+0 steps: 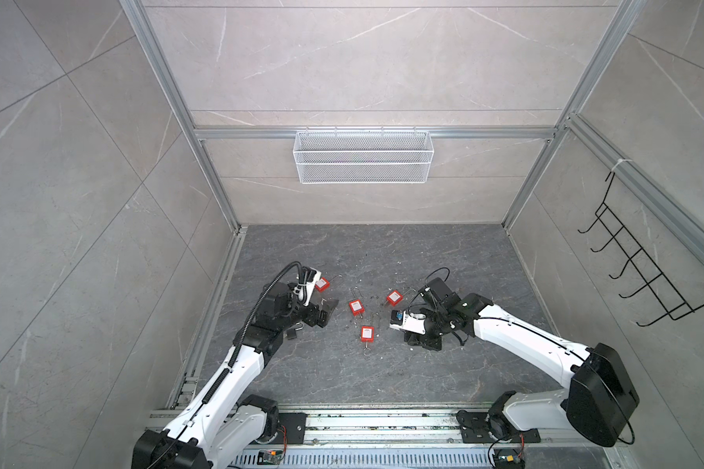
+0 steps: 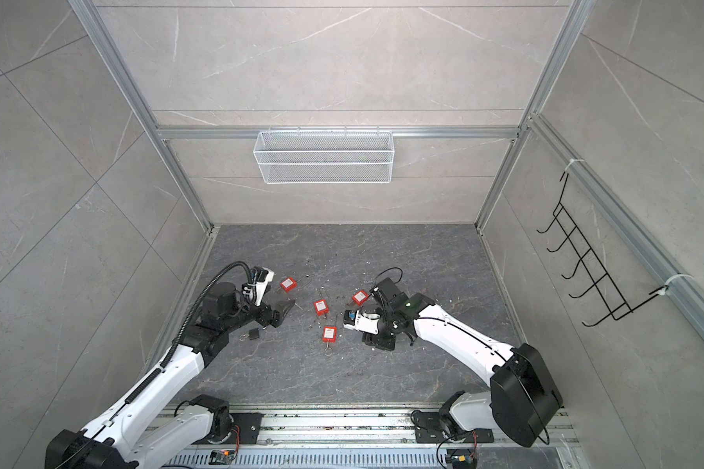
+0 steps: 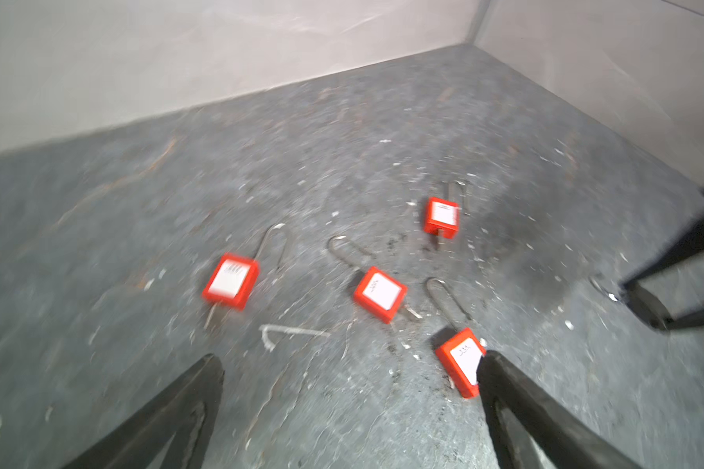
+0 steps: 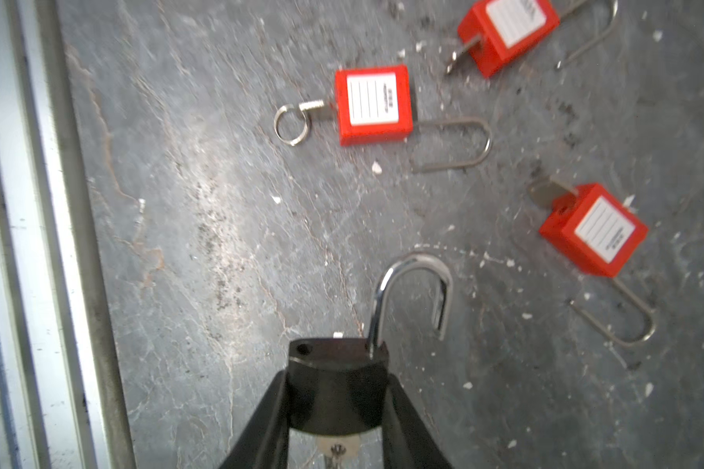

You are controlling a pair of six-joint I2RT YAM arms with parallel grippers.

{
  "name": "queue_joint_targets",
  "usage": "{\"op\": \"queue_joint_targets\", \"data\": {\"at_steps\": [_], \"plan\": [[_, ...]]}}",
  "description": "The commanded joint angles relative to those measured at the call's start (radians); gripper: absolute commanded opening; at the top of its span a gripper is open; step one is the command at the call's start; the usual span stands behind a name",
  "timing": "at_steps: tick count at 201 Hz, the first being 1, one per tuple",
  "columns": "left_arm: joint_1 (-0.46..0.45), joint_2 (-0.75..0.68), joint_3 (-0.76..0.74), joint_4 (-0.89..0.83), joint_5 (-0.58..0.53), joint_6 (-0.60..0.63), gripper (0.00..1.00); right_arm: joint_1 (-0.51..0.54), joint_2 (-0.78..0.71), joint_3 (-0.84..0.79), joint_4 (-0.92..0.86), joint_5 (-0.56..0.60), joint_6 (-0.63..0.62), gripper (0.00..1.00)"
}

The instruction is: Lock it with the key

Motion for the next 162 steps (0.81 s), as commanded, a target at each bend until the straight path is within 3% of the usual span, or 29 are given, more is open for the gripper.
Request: {"op": "queue_joint_targets", "data": {"at_steps": [1,26,57,94,107,162], "plan": [[-0.054,-0.009,0.001,0.076,0.134,0.266,1.0,0.004,0.01,0.108,-0.079,-0.109,-0.067,0.34],[-0.056,0.037,0.041,0.031,0.286,0.429,1.0,0.004,0.046,0.201,-0.161,-0.155,-0.1,0.35],[-0.077,0.082,0.048,0.06,0.322,0.562,0.97,0.004,0.086,0.283,-0.262,-0.201,-0.122,0.34],[-0.148,0.113,0.062,0.076,0.287,0.738,0.88,-0.002,0.121,0.346,-0.345,-0.242,-0.117,0.34],[-0.181,0.123,0.067,0.076,0.275,0.798,0.8,-0.002,0.126,0.354,-0.358,-0.252,-0.113,0.35],[-0.323,0.162,0.084,0.127,0.188,0.912,0.67,-0.002,0.14,0.362,-0.391,-0.271,-0.112,0.34]]}}
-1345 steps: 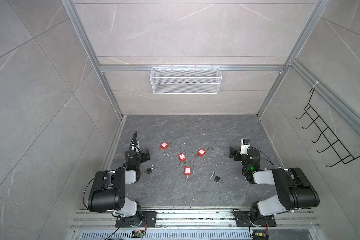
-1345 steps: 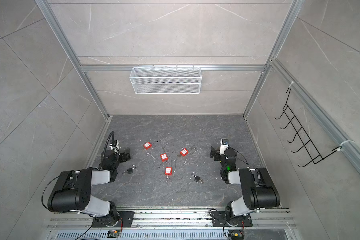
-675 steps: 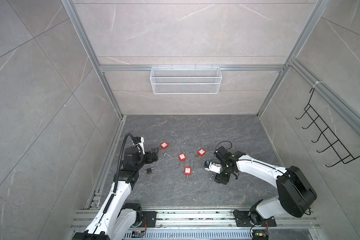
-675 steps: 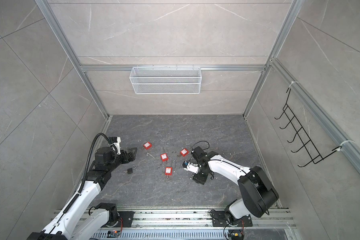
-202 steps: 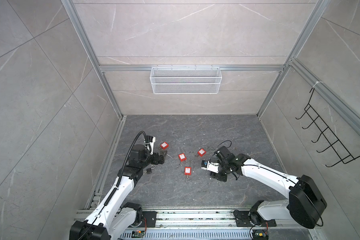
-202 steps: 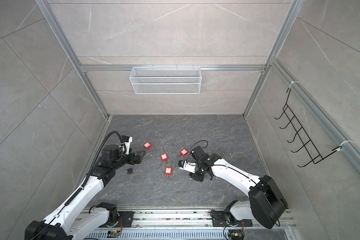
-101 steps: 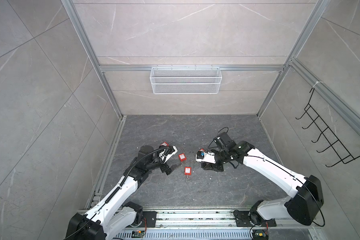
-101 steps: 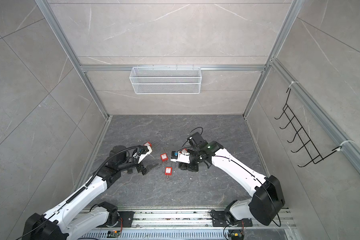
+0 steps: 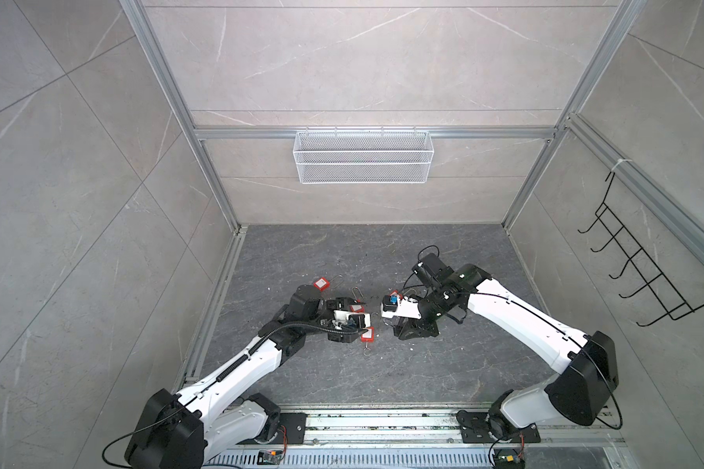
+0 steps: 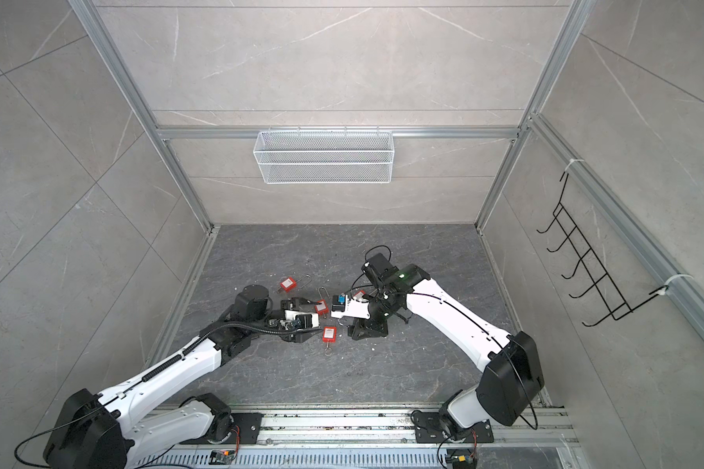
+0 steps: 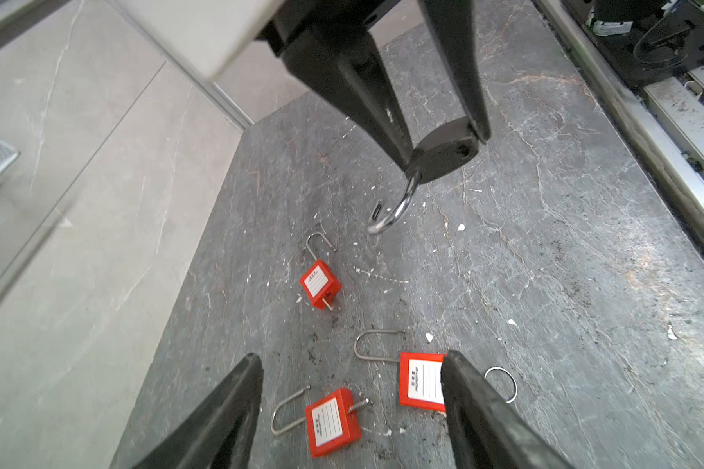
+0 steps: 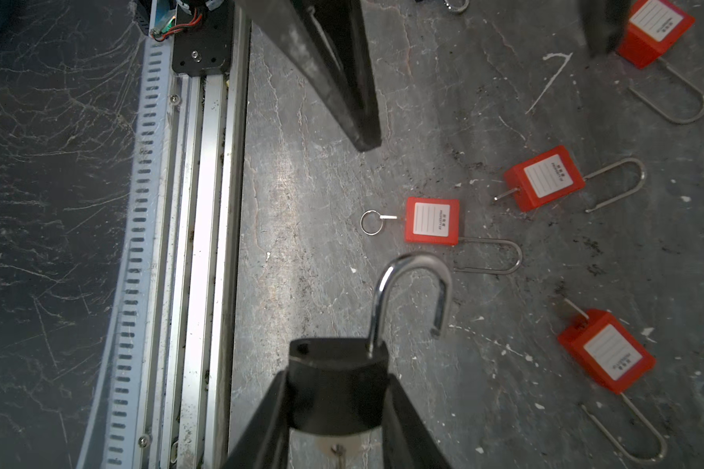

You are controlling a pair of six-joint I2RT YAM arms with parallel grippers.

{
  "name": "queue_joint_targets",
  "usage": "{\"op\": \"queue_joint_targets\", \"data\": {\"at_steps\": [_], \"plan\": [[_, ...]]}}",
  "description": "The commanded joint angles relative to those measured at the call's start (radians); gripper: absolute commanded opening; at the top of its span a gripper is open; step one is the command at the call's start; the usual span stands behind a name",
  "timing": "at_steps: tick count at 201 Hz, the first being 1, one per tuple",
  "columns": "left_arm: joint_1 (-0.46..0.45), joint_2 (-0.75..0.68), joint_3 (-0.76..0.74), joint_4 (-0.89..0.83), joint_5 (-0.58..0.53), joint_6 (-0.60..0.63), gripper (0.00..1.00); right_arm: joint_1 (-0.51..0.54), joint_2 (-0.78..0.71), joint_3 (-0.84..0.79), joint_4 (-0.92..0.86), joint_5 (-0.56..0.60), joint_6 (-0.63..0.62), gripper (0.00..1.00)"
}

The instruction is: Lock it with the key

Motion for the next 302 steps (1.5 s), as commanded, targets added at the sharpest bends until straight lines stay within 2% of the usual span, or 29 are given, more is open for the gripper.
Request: {"op": "queue_joint_targets", "data": {"at_steps": [1,70,101,142,181,222,302], "plan": [[-0.053,0.012,0.045,0.06,-0.034,0.103,0.67,-0.001,0.009,0.029,-0.052,-0.042,-0.011,0.34],[-0.158,0.04,0.069,0.068,-0.105,0.168,0.53,-0.001,0.021,0.036,-0.078,-0.065,0.007,0.33],[-0.177,0.054,0.07,0.066,-0.104,0.178,0.46,-0.001,0.024,0.039,-0.083,-0.07,0.008,0.32],[-0.191,0.07,0.083,0.063,-0.101,0.187,0.4,-0.001,0.028,0.045,-0.097,-0.084,0.011,0.32],[-0.236,0.088,0.094,0.062,-0.153,0.236,0.35,-0.001,0.033,0.05,-0.111,-0.08,0.013,0.31],[-0.244,0.092,0.097,0.056,-0.156,0.238,0.3,-0.001,0.033,0.05,-0.12,-0.082,0.006,0.31],[-0.248,0.102,0.116,0.028,-0.15,0.219,0.1,-0.001,0.04,0.062,-0.144,-0.087,-0.016,0.31]]}}
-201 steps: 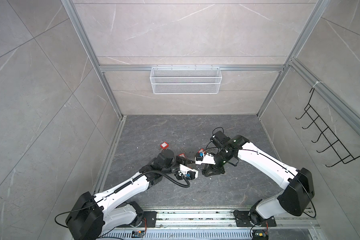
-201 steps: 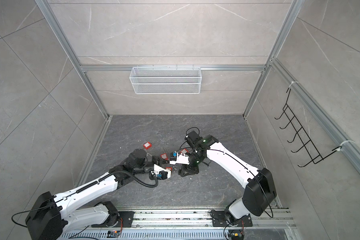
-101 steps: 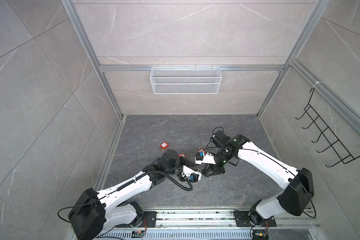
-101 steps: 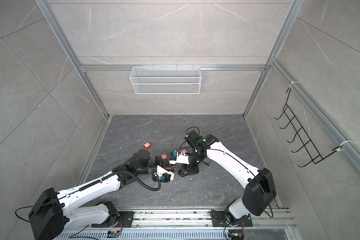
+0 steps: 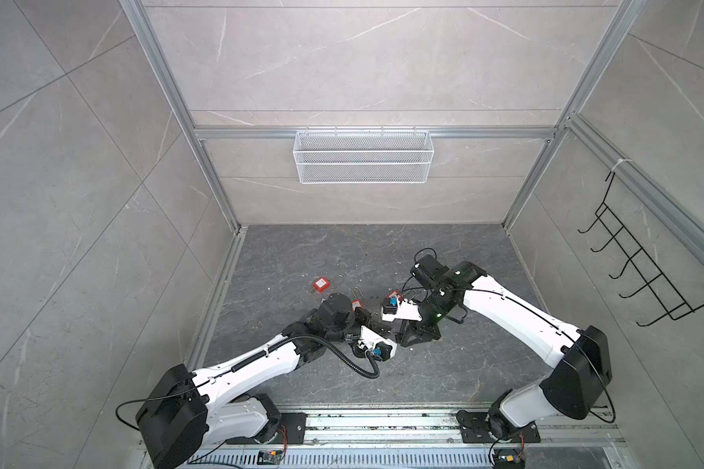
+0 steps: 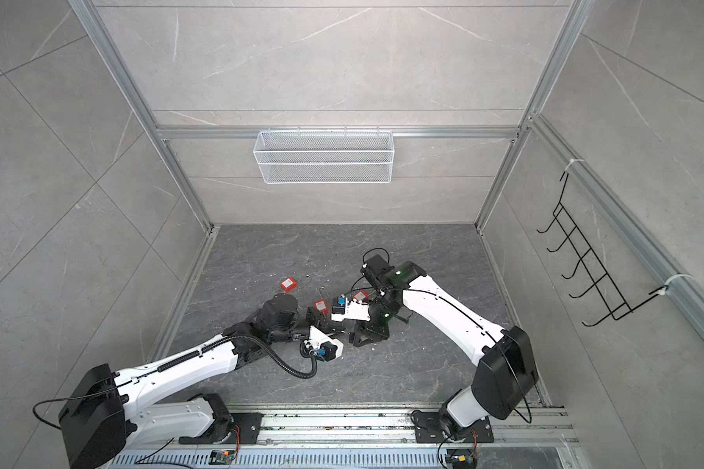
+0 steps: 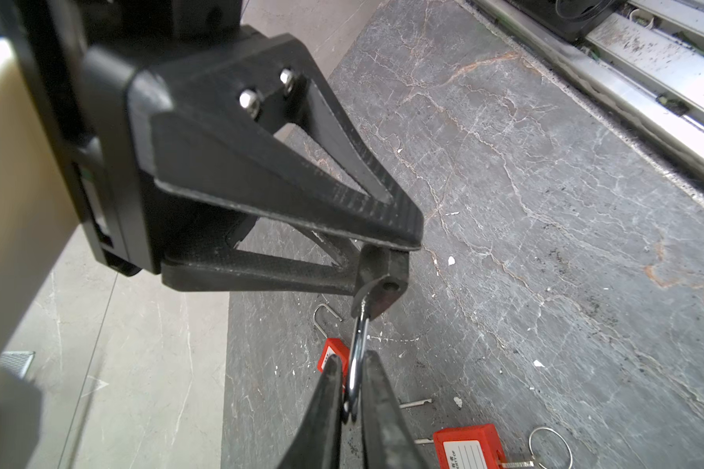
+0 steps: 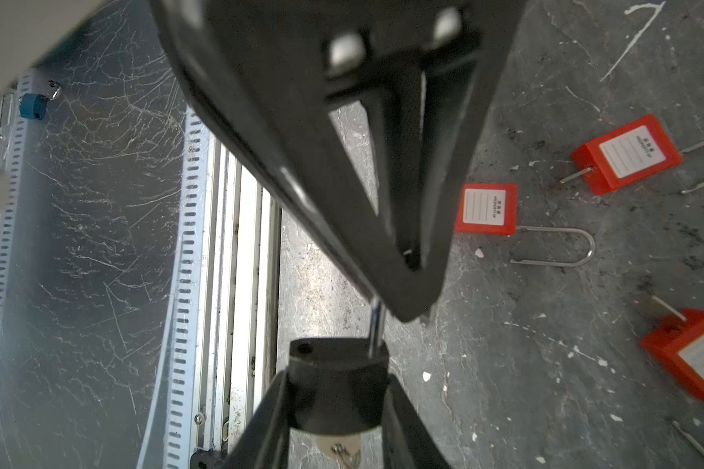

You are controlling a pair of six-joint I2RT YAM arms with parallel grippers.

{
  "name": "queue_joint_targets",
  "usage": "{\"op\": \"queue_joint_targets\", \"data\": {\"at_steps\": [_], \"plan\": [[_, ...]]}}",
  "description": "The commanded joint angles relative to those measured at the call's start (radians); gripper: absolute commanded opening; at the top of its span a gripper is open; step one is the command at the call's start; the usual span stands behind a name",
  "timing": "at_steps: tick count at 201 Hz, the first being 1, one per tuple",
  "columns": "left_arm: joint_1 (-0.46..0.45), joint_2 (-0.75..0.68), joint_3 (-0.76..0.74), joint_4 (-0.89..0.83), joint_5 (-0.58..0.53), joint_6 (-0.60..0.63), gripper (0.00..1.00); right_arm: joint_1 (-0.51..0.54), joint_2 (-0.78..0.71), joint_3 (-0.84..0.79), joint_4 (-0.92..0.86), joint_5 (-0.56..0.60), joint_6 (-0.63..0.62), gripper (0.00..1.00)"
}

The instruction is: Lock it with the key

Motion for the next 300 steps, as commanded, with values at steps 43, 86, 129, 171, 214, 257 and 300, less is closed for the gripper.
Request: {"op": "queue_joint_targets", "data": {"at_steps": [43,86,129,171,214,257,300], "plan": [[-0.007,-0.005,0.064,-0.038,0.01,-0.067,0.0,0.0,0.002,0.036,-0.032,-0.034,-0.009,0.4],[-0.006,-0.048,0.064,-0.057,-0.008,-0.272,0.0,-0.002,-0.085,0.004,0.069,-0.028,0.054,0.54],[0.008,-0.114,0.041,-0.101,-0.011,-0.484,0.0,-0.011,-0.242,-0.113,0.232,0.088,0.113,0.56],[0.083,-0.156,0.023,-0.103,0.105,-0.703,0.0,-0.009,-0.382,-0.244,0.408,0.143,0.181,0.52],[0.132,-0.138,0.031,-0.091,0.219,-0.8,0.0,0.019,-0.427,-0.29,0.518,0.171,0.18,0.5],[0.132,-0.116,0.043,-0.086,0.243,-0.808,0.0,0.067,-0.37,-0.265,0.539,0.186,0.179,0.48],[0.133,-0.101,0.051,-0.09,0.256,-0.814,0.0,0.105,-0.336,-0.265,0.537,0.175,0.172,0.45]]}}
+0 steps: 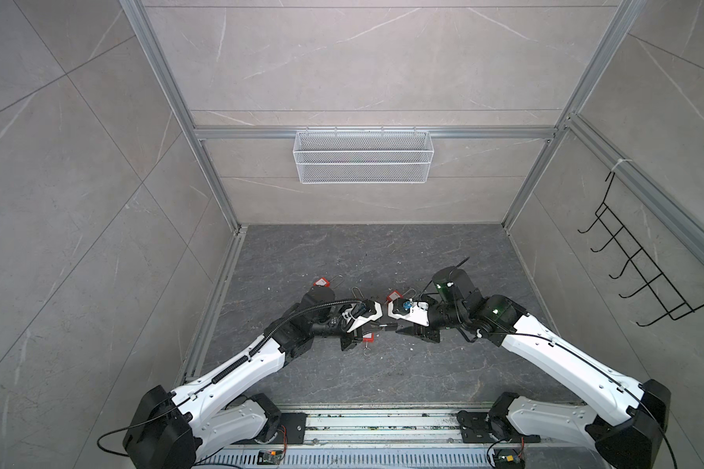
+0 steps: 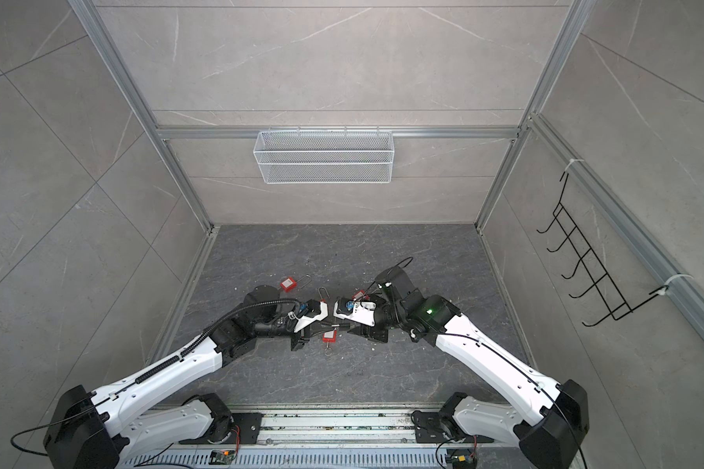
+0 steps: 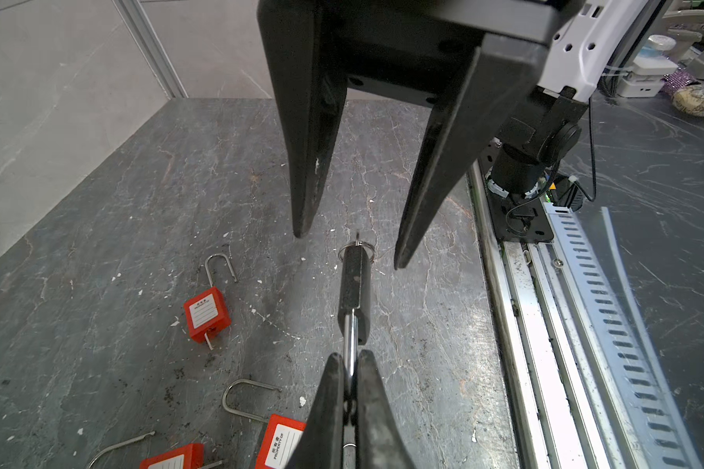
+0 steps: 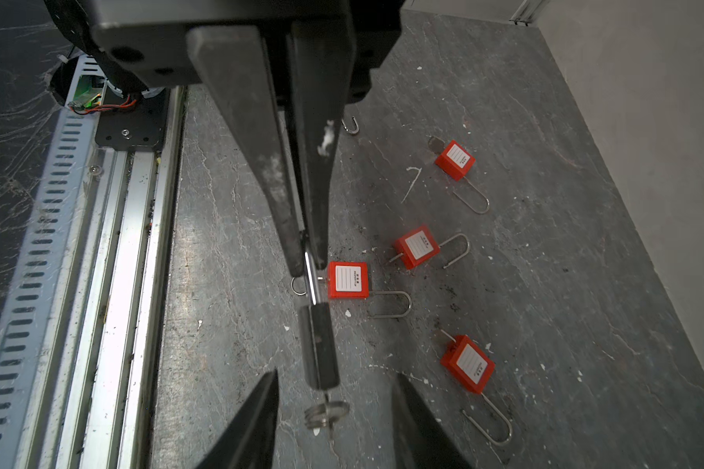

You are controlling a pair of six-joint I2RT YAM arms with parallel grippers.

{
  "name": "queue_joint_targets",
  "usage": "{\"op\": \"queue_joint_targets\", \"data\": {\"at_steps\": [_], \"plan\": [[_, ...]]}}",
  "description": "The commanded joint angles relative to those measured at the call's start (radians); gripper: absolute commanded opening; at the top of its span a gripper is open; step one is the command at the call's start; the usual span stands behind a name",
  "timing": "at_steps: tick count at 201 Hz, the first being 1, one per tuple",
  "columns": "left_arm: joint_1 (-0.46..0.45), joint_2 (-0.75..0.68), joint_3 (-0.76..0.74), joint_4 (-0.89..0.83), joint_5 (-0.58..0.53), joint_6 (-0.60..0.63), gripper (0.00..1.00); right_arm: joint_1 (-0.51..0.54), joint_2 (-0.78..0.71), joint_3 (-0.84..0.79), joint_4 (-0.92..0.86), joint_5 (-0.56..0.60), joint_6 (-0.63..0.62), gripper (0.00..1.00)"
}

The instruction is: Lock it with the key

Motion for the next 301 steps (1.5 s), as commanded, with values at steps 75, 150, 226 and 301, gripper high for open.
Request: {"op": "queue_joint_targets", "data": {"at_steps": [75,150,226,301], "plan": [[0.003,0.009,0.046,0.034,0.081,-0.029,0.0,0.041,0.027,-0.011,0.008,0.024,-0.005,0.32],[0.003,0.009,0.062,0.031,0.119,-0.026,0.0,0.041,0.016,-0.037,0.01,0.016,-0.009,0.29],[0.003,0.012,0.065,0.017,0.145,-0.02,0.0,0.041,-0.015,-0.053,0.022,-0.023,0.008,0.28],[0.003,0.021,0.076,0.0,0.146,-0.01,0.0,0.041,-0.002,-0.021,-0.023,-0.06,0.004,0.15]]}}
